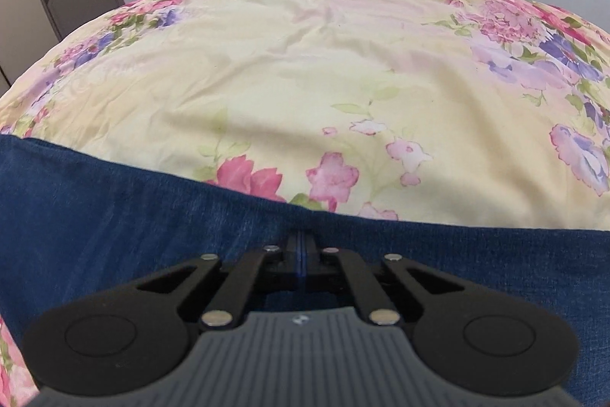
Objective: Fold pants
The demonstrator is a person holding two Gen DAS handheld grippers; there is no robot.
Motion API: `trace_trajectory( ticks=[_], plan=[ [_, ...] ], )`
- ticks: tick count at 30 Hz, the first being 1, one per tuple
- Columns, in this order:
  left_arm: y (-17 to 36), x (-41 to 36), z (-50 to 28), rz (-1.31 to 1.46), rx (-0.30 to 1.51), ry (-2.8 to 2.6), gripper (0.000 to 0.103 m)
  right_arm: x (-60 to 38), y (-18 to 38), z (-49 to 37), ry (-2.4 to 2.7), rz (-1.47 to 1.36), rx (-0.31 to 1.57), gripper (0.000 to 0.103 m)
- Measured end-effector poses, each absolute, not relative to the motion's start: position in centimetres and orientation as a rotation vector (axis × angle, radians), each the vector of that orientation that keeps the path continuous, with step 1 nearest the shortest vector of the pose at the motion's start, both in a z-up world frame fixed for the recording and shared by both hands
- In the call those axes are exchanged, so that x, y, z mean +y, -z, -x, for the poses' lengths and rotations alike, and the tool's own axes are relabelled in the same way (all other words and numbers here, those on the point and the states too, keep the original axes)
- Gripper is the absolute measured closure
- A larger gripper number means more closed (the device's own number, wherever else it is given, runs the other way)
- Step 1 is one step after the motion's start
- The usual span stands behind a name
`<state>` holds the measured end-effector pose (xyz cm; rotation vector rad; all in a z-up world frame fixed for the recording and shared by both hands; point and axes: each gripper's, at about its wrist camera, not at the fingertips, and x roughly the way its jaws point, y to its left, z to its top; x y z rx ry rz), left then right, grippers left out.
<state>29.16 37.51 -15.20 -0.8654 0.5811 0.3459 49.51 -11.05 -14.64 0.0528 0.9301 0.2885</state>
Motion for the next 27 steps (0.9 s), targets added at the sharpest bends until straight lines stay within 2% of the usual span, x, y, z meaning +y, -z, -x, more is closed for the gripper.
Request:
trace_trajectory(
  ticks=[4,9,14,22,27],
  plan=[
    [15.7,37.8,-29.3,0.883,0.571,-0.350,0.071,-10.6,15.1,-50.3,-0.270,-0.045,0.938,0.103],
    [15.3,37.6,-29.2,0.884,0.568,-0.358,0.078,-10.6,14.3,-49.3,-0.249,-0.064,0.976,0.103],
    [14.8,37.7,-29.3,0.882,0.570,-0.364,0.088,-10.8,13.1,-44.2,-0.266,-0.044,1.013,0.103],
    [14.2,37.3,-29.4,0.838,0.579,-0.371,0.092,-11.1,12.9,-34.6,-0.297,-0.079,1.085,0.103],
    [13.9,37.1,-29.4,0.801,0.588,-0.363,0.093,-11.2,13.7,-32.2,-0.281,-0.120,1.113,0.103]
  ],
)
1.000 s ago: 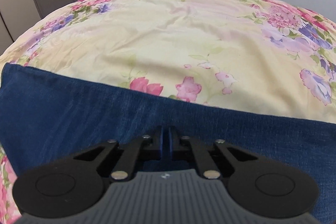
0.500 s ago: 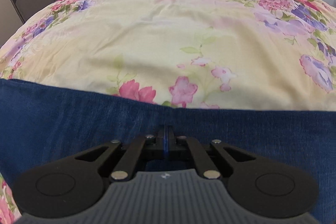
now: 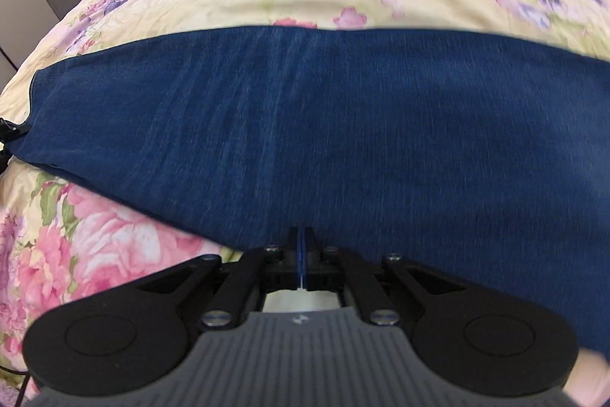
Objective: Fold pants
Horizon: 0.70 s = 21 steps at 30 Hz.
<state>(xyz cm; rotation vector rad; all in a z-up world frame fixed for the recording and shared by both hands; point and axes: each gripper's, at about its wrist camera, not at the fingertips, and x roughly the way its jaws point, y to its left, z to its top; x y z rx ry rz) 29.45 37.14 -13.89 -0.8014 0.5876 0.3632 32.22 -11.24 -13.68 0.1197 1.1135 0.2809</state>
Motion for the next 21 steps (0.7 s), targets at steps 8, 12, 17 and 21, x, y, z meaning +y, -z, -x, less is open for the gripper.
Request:
trace_trajectory(
  ticks=[8,12,17,21],
  plan=[
    [10.4,35.4,-29.0,0.698,0.541,-0.349,0.095,-11.3,15.1,-32.3,-0.288,-0.110,1.117,0.103],
    [6.1,32.7,-28.6,0.587,0.494,-0.307,0.095,-11.7,14.7,-32.9,-0.305,-0.148,1.132,0.103],
    [0.8,25.6,-28.2,0.338,0.435,-0.243,0.095,-13.6,13.0,-32.5,-0.317,-0.213,1.097,0.103],
    [-2.2,17.5,-28.7,0.098,0.392,-0.168,0.095,-16.6,11.2,-31.7,-0.324,-0.258,1.052,0.103]
  ],
)
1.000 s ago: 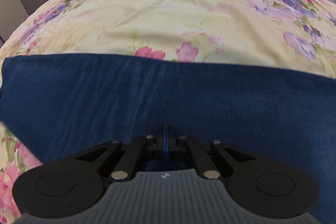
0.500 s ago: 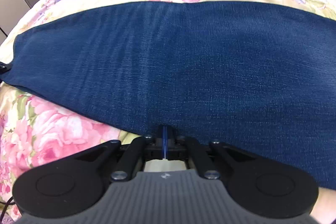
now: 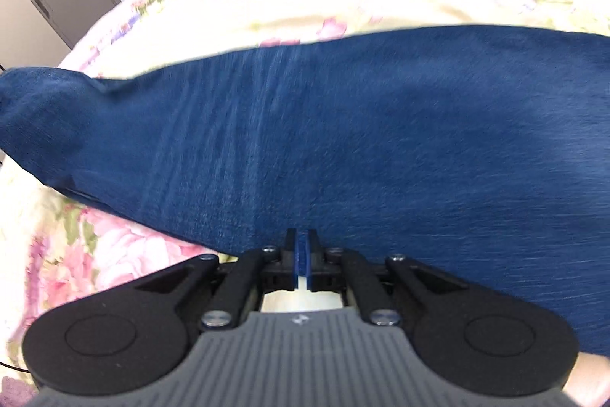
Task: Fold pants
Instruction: 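Carry the hem toward the right tool and lay it onto the jeans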
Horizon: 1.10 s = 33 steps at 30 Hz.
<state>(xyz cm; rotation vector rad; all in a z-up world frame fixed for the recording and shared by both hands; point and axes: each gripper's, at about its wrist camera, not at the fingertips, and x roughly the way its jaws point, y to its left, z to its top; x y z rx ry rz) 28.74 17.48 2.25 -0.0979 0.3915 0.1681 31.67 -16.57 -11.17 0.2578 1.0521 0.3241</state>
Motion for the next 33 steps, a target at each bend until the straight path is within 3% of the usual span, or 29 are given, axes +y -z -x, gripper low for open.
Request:
trace_trajectory(
  ticks=[7,13,16,20,23,25,29,33],
  plan=[
    [-1.5,1.3,-30.4,-0.241,0.386,0.010,0.095,-24.6,9.6,-30.5,-0.274,-0.375,0.987,0.102],
    [7.8,-10.5,-28.8,-0.521,0.536,0.213,0.094,-30.0,11.7,-27.9,-0.223,-0.509,0.978,0.102],
    [12.2,-12.5,-26.7,-0.674,0.580,0.255,0.094,-32.2,13.6,-25.6,-0.239,-0.588,0.982,0.102],
    [13.2,-11.2,-26.5,-0.661,0.651,0.269,0.093,-32.4,14.5,-24.2,-0.277,-0.635,0.958,0.100],
    [11.8,-9.6,-27.1,-0.553,0.680,0.303,0.091,-31.0,14.2,-24.6,-0.329,-0.663,0.952,0.092],
    [11.2,-9.3,-26.9,-0.524,0.680,0.324,0.088,-30.2,14.2,-25.2,-0.380,-0.707,0.958,0.069],
    [11.9,-10.3,-26.0,-0.593,0.683,0.382,0.078,-28.6,15.5,-27.3,-0.440,-0.846,0.993,0.064],
    [12.8,-10.4,-25.2,-0.617,0.705,0.433,0.077,-26.7,16.4,-28.1,-0.447,-0.913,1.030,0.056]
  ],
)
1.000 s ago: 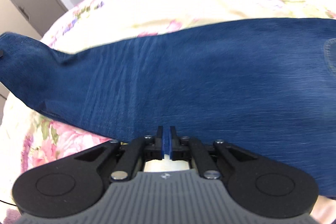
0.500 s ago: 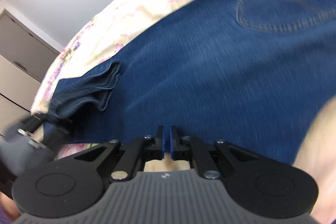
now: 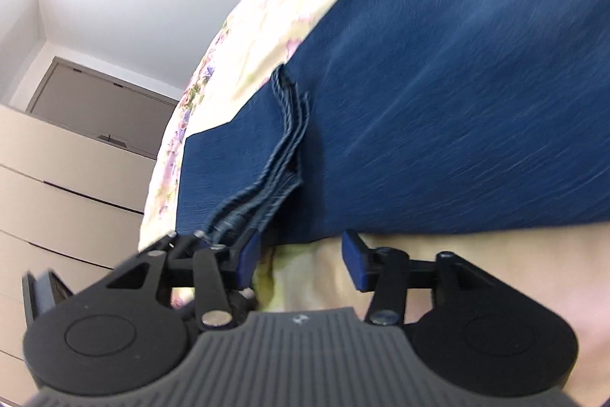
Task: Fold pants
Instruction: 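Carry the hem toward the right tool and lay it onto the jeans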
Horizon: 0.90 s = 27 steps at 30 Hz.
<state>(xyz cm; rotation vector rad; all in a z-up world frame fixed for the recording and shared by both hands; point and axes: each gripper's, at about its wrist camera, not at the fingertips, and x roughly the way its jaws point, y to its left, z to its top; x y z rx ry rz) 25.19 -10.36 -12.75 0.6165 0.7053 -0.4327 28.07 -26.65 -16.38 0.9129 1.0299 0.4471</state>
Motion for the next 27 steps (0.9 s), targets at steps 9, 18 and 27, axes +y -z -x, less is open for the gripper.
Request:
trace_trajectory(
  ticks=[9,18,27],
  plan=[
    [11.9,-8.4,-25.3,-0.487,0.719,0.499,0.075,-24.6,17.6,-29.9,-0.437,-1.056,1.055,0.047],
    [11.8,-7.6,-25.3,-0.438,0.720,0.533,0.078,-22.7,17.0,-31.3,-0.438,-1.018,1.064,0.057],
    [9.6,-5.5,-25.0,-0.320,0.695,0.533,0.083,-22.1,15.6,-30.2,-0.452,-1.070,1.093,0.058]
  ],
)
